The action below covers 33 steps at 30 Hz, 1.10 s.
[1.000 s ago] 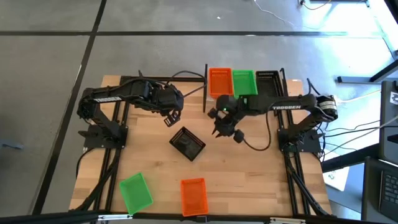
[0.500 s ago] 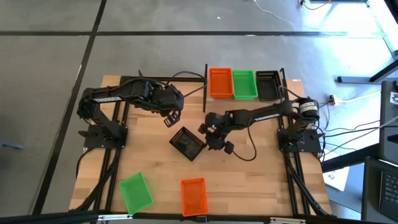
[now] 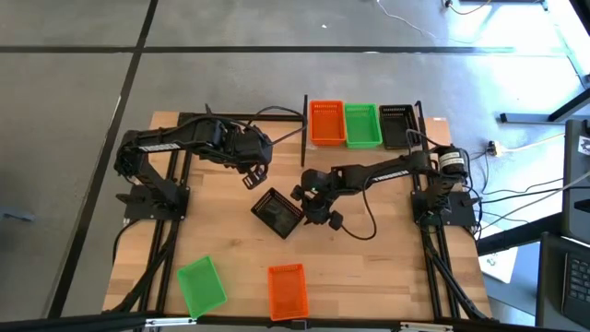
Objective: Stack baskets on shelf by color
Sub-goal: Stack the black bin on top of the black bins on the shelf
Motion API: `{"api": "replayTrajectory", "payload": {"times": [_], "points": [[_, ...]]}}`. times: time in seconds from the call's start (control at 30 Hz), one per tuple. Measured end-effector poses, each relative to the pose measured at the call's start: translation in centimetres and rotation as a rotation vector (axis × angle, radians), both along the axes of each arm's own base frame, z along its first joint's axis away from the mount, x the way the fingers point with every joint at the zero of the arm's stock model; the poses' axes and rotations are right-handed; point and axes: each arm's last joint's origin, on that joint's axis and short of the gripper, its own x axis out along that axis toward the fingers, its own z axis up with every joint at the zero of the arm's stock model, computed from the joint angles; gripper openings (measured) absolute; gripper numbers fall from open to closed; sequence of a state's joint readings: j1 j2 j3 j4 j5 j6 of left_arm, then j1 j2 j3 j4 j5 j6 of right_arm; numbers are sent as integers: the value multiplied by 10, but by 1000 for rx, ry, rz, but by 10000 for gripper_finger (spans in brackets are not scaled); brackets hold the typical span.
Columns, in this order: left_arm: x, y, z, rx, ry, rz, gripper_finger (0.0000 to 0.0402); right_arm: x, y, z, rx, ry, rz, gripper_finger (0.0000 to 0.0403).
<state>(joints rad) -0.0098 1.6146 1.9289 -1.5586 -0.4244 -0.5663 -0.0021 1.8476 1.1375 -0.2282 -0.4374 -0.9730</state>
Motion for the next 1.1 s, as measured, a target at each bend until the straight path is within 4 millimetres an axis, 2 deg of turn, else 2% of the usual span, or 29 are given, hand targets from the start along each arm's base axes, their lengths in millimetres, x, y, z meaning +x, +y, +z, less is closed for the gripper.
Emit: {"api": "replayTrajectory", "payload": {"times": [0.27,0.73,1.1], "points": [[0,0,0,0,4,-1,64,6,0,-16,-1,8,-3,92],[0,0,0,1,5,-2,64,16,-8,-13,-125,-103,-104,92],[0,0,0,1,5,-2,64,20,-8,-9,-212,-201,-44,92]]}}
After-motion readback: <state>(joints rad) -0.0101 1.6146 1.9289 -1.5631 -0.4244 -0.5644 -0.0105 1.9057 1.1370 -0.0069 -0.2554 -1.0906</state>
